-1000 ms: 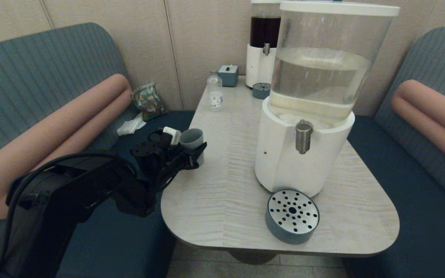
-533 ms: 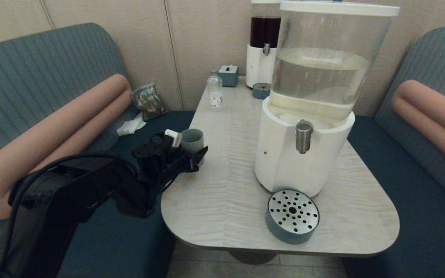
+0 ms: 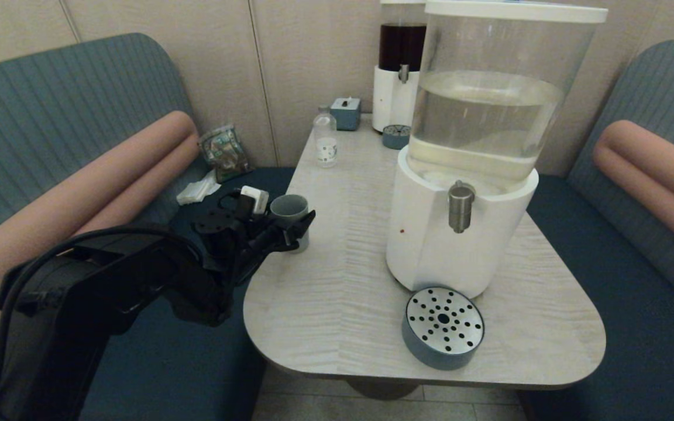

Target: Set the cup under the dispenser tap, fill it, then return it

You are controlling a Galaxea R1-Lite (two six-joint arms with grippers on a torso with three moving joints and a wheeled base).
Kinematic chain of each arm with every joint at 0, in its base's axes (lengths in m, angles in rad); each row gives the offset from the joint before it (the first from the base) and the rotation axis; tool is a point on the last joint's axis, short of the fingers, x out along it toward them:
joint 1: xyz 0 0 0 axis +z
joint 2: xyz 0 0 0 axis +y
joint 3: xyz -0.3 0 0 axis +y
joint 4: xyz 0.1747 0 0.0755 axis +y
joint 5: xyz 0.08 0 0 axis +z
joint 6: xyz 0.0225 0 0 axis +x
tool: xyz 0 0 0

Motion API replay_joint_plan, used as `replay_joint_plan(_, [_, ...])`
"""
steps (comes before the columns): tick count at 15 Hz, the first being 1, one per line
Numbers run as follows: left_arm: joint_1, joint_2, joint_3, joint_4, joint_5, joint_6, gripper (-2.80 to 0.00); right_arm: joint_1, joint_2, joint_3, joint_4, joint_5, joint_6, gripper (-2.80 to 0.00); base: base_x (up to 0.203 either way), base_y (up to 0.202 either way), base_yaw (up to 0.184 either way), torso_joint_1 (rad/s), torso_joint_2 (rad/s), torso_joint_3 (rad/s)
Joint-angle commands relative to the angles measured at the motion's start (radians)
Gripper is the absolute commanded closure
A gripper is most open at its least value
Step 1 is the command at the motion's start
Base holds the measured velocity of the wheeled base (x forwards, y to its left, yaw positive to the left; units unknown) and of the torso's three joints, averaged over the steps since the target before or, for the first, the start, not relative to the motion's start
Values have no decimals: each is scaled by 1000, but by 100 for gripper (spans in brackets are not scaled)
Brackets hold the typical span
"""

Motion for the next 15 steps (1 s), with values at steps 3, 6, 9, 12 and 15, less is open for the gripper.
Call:
replay_joint_plan(3, [-1, -116, 133, -9, -1, 1, -280, 0, 0, 0, 0, 1, -1, 0, 0, 0, 0, 0, 0, 0])
replay_joint_plan(6, [-2, -235, 280, -10, -2, 2, -280, 0, 0, 0, 0, 1, -1, 0, 0, 0, 0, 0, 0, 0])
replay_joint_plan(9, [-3, -418, 464, -10, -3, 2, -280, 0, 0, 0, 0, 1, -1, 0, 0, 0, 0, 0, 0, 0])
replay_joint_plan(12, [-2, -677, 607, -3, 0, 1, 0, 0, 0, 0, 0, 1, -1, 0, 0, 0, 0, 0, 0, 0])
replay_joint_plan(15, [-1, -963, 732, 23, 48, -10, 0, 0, 0, 0, 0, 1, -1, 0, 0, 0, 0, 0, 0, 0])
